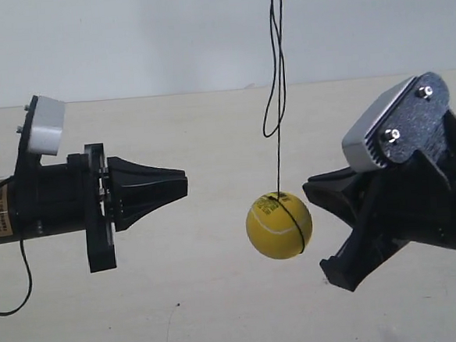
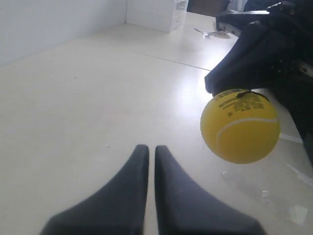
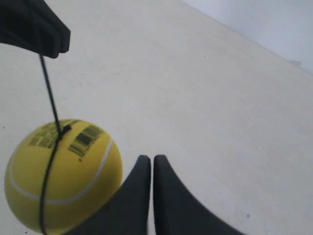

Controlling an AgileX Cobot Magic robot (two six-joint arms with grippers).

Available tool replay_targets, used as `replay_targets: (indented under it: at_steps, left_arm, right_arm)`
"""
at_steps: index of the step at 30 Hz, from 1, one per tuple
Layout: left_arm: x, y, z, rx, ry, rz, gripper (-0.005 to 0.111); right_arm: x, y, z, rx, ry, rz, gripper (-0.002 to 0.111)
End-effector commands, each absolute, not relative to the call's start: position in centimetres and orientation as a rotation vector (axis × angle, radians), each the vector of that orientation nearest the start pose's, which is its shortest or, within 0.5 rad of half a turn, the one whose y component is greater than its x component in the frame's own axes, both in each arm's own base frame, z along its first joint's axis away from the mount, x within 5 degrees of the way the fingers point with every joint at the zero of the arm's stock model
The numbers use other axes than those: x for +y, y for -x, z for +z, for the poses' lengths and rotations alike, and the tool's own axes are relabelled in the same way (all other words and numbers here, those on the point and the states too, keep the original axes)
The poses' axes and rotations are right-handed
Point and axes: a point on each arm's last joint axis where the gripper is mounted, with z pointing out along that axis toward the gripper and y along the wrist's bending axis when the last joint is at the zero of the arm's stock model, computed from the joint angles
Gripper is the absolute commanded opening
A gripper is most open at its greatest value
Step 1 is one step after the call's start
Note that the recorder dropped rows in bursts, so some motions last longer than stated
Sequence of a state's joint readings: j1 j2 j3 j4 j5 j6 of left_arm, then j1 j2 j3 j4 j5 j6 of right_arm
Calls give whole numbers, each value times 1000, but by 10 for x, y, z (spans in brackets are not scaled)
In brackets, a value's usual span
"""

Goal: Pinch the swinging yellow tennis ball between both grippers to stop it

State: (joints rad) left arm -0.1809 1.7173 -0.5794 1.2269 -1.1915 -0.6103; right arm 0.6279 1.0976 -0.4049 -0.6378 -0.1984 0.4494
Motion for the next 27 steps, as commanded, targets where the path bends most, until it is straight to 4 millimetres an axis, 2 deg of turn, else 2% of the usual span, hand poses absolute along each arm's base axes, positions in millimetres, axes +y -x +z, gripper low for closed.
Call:
replay_targets:
  at_steps: [1, 5, 11, 27]
  left_arm:
    - [-120, -239, 186, 1587, -979, -899, 5]
    - [-116, -226, 198, 1547, -960, -863, 5]
    - [-115, -221, 197, 1547, -958, -859, 5]
    - [-115, -219, 195, 1553, -958, -862, 5]
  right_arm:
    - [117, -152, 247, 1800, 817, 362, 0]
    - [108, -142, 259, 1759, 774, 357, 0]
    - [109, -134, 246, 1724, 798, 421, 0]
    - [112, -137, 241, 1745, 811, 425, 0]
